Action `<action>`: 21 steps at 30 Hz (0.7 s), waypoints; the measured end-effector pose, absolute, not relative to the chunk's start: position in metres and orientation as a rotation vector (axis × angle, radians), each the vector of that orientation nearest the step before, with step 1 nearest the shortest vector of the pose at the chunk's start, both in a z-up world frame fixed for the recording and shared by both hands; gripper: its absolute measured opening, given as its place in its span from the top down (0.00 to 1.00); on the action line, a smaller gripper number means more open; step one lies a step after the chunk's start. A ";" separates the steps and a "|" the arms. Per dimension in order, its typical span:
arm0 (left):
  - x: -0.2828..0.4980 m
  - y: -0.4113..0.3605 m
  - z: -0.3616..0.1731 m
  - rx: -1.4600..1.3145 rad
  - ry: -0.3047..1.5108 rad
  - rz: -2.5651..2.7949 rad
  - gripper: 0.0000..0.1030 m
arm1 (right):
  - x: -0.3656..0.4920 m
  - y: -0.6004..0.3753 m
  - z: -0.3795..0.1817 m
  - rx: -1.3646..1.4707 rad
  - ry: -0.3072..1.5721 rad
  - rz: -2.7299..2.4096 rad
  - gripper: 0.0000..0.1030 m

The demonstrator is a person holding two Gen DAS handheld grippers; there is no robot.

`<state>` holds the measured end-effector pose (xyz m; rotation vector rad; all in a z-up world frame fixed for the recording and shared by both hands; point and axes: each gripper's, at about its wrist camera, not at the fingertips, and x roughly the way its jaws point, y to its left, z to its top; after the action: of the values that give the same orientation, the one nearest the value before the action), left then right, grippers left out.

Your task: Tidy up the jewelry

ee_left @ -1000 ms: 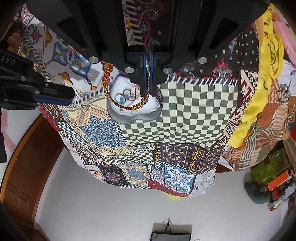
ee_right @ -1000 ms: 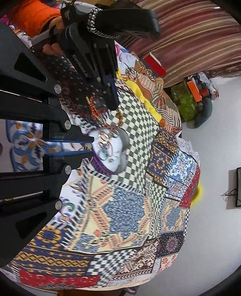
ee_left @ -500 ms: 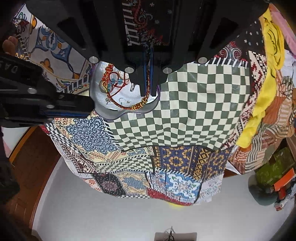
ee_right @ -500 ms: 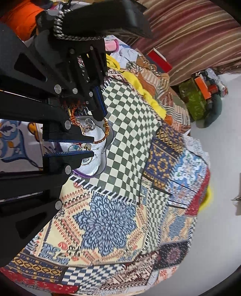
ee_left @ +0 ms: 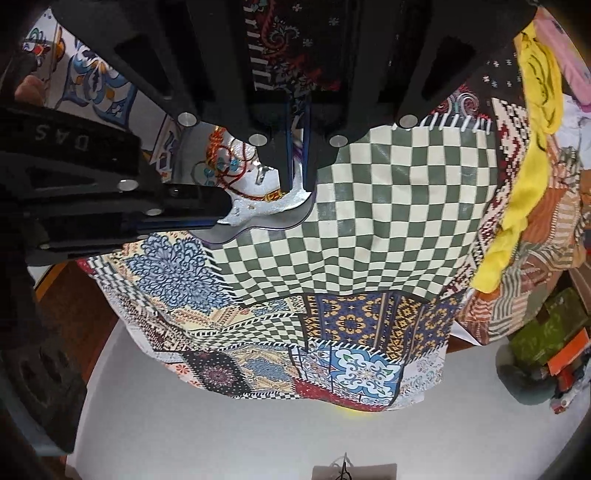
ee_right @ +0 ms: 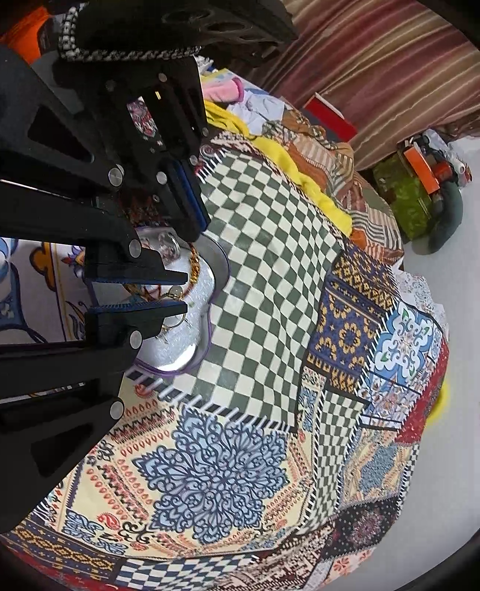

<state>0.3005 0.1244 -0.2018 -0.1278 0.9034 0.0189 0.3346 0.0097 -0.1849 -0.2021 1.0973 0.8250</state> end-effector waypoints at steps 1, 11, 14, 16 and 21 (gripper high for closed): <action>0.299 0.124 -0.201 -0.124 0.905 0.023 0.98 | 0.334 0.009 -0.184 -0.200 1.096 0.825 0.93; 0.262 0.119 -0.148 -0.107 0.811 0.034 0.98 | 0.303 -0.013 -0.136 -0.207 0.949 0.775 0.92; 0.241 0.113 -0.117 -0.091 0.740 0.035 0.98 | 0.281 -0.031 -0.102 -0.177 0.845 0.754 0.92; 0.224 0.107 -0.091 -0.078 0.683 0.030 0.98 | 0.261 -0.045 -0.075 -0.143 0.767 0.764 0.92; 0.165 0.090 -0.024 -0.050 0.485 0.008 0.92 | 0.200 -0.080 -0.013 -0.067 0.544 0.771 0.92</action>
<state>0.1653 0.0903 -0.0241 -0.0499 0.4848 0.0084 0.2001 -0.0802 -0.0128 -0.0666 0.5444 0.7708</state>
